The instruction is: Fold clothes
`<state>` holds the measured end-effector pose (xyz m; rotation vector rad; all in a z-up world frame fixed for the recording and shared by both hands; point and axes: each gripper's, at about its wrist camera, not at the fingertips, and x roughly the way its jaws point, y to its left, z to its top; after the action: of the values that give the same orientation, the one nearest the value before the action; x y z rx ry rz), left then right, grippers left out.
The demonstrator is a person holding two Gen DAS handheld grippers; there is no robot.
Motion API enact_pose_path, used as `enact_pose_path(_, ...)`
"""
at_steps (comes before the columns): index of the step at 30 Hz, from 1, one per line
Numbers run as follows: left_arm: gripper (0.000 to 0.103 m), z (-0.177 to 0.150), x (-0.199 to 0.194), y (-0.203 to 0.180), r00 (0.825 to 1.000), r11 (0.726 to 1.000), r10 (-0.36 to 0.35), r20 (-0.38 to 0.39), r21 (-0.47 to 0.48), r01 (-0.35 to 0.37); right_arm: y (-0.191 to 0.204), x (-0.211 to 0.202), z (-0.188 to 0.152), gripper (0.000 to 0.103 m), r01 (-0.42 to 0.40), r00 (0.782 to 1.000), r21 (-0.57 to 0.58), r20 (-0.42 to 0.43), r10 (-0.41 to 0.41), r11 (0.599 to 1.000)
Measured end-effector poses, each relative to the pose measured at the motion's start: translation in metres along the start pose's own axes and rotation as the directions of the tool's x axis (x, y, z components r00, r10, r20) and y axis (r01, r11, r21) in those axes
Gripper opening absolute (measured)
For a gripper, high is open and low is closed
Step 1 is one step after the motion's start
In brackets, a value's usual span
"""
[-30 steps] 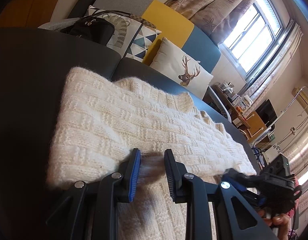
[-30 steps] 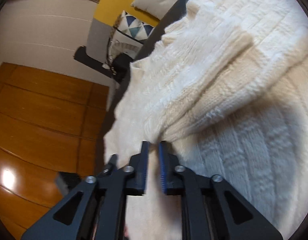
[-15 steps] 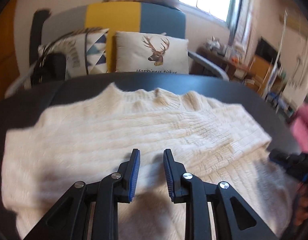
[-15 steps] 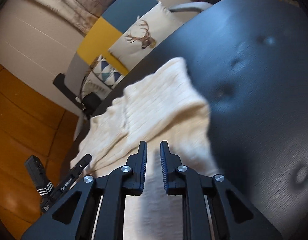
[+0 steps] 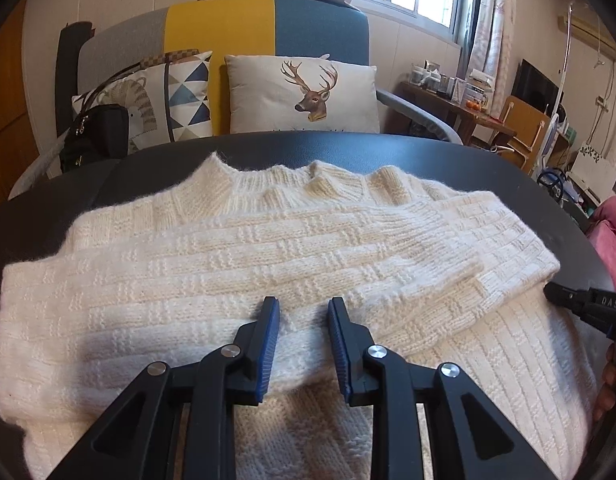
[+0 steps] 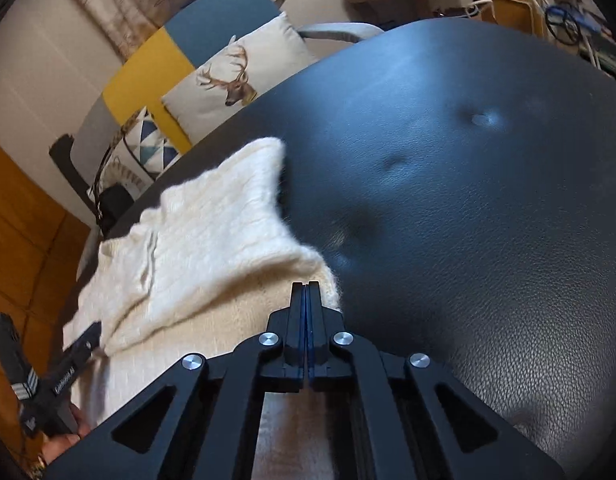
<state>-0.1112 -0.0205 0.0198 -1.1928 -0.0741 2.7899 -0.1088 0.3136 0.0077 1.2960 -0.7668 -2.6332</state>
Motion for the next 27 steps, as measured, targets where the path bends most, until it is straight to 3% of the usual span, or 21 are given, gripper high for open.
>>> enact_pose_path(1,0.025,0.0,0.0,0.001,1.0,1.0,-0.004,0.0,-0.004,0.004,-0.001,-0.001,0.001,0.0,-0.006,1.0,0.009,-0.003,0.006,1.0)
enact_pose_path(4,0.025,-0.001,-0.001,0.004,1.0,1.0,-0.02,0.001,-0.017,0.02,-0.007,-0.007,0.003,0.003,-0.133,0.991,0.084,-0.021,0.135,0.988)
enact_pose_path(7,0.025,-0.001,-0.001,0.004,1.0,1.0,-0.019,0.001,-0.016,0.019,-0.001,-0.015,0.003,0.006,-0.164,0.986,0.052,-0.004,0.164,0.985)
enact_pose_path(11,0.025,-0.002,-0.001,0.004,1.0,1.0,-0.019,0.001,-0.015,0.019,0.009,0.001,0.006,0.006,-0.118,0.992,-0.018,-0.036,0.117,0.993)
enact_pose_path(12,0.025,-0.002,-0.001,0.005,1.0,1.0,-0.02,0.002,-0.016,0.02,0.008,0.006,0.006,0.0,-0.093,0.995,-0.019,-0.042,0.093,0.995)
enact_pose_path(16,0.025,-0.002,-0.001,0.006,1.0,1.0,-0.019,0.001,-0.015,0.019,-0.001,0.008,0.009,0.0,0.013,1.0,-0.022,0.003,-0.013,1.0)
enact_pose_path(18,0.025,-0.002,-0.001,0.006,1.0,1.0,-0.02,0.002,-0.015,0.02,-0.006,0.01,0.01,0.0,0.017,1.0,-0.001,0.007,-0.017,1.0)
enact_pose_path(25,0.025,0.0,-0.002,0.004,1.0,1.0,-0.011,-0.005,-0.008,0.011,-0.002,-0.012,0.005,0.008,-0.103,0.994,0.07,-0.025,0.105,0.992)
enact_pose_path(27,0.025,-0.002,-0.007,0.006,1.0,1.0,-0.007,-0.008,-0.016,0.007,0.017,-0.019,-0.004,0.009,-0.146,0.989,0.017,-0.035,0.147,0.989)
